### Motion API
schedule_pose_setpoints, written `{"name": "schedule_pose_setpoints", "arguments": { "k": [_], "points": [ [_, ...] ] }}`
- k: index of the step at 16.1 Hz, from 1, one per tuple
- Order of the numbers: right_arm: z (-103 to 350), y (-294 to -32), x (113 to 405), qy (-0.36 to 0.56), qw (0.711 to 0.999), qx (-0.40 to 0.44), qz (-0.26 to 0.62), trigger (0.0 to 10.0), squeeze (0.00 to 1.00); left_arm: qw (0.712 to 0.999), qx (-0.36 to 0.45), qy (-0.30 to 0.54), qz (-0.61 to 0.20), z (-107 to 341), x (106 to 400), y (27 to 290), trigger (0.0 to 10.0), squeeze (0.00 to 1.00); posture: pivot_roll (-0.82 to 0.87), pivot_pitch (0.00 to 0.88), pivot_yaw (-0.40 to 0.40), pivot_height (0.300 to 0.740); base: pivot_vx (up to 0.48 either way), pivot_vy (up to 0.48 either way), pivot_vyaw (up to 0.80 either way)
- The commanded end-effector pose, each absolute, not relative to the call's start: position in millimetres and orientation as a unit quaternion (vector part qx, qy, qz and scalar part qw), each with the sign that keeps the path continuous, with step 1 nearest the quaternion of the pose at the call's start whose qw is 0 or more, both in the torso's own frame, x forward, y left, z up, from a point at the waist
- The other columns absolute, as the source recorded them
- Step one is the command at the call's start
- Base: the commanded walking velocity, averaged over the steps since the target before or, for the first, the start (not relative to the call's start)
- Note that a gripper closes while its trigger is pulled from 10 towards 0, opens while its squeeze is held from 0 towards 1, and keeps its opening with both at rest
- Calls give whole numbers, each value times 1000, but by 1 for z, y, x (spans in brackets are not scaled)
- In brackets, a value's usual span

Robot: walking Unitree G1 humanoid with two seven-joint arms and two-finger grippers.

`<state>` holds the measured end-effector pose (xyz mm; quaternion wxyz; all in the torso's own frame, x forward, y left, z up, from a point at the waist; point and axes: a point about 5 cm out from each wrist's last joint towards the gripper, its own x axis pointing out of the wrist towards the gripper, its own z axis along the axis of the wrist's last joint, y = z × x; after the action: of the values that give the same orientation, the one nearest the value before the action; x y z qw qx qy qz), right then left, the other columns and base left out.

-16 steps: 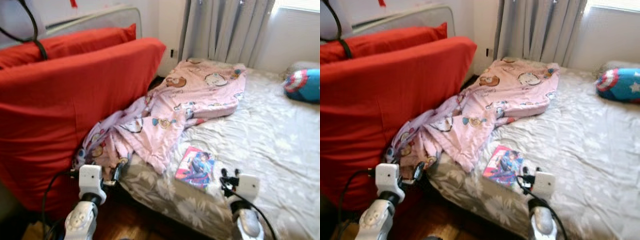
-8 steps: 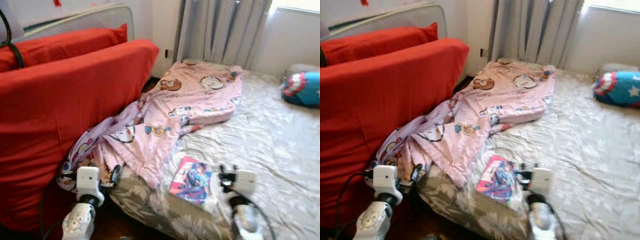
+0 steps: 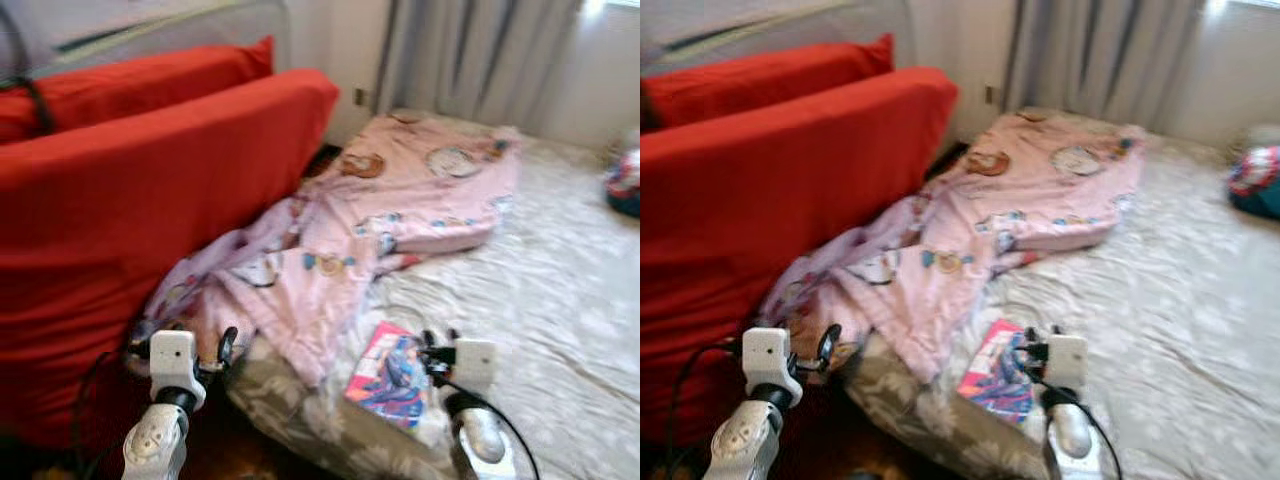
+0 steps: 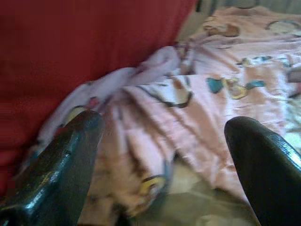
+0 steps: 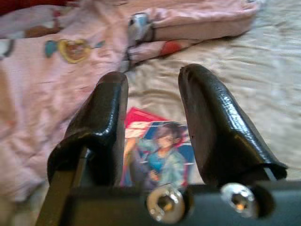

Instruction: Clean up the room

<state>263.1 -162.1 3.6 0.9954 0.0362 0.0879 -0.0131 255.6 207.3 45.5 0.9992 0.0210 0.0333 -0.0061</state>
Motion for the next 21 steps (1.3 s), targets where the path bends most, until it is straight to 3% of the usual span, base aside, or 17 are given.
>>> {"name": "schedule_pose_setpoints", "arguments": {
  "k": [1, 8, 12, 16, 20, 21],
  "points": [
    [2, -172, 261, 96, 994, 39, -32, 10000, 0, 999, 16, 33, -9, 46, 254, 205, 10000, 0, 0, 0, -36, 658, 0, 0, 0],
    [2, -178, 268, 112, 991, 50, -52, 10000, 0, 999, 17, 35, -16, 48, 252, 204, 10000, 0, -3, 0, -31, 658, 0, 0, 0],
    [0, -174, 264, 111, 991, 50, -47, 10000, 0, 999, 17, 39, -23, 47, 252, 200, 10000, 0, -5, 0, -25, 624, 0, 0, 0],
    [-2, -174, 264, 122, 990, 45, -46, 10000, 0, 999, 20, 42, -24, 47, 251, 202, 10000, 0, -3, 7, -22, 624, 0, 0, 0],
    [-11, -180, 272, 201, 979, -23, -26, 10000, 0, 998, 24, 47, -28, 47, 249, 203, 10000, 0, 8, 20, -15, 624, 0, 0, 0],
    [-15, -180, 273, 239, 968, -75, -2, 10000, 0, 998, 26, 49, -30, 47, 248, 203, 10000, 0, 15, 25, -16, 624, 0, 0, 0]
  ]
}}
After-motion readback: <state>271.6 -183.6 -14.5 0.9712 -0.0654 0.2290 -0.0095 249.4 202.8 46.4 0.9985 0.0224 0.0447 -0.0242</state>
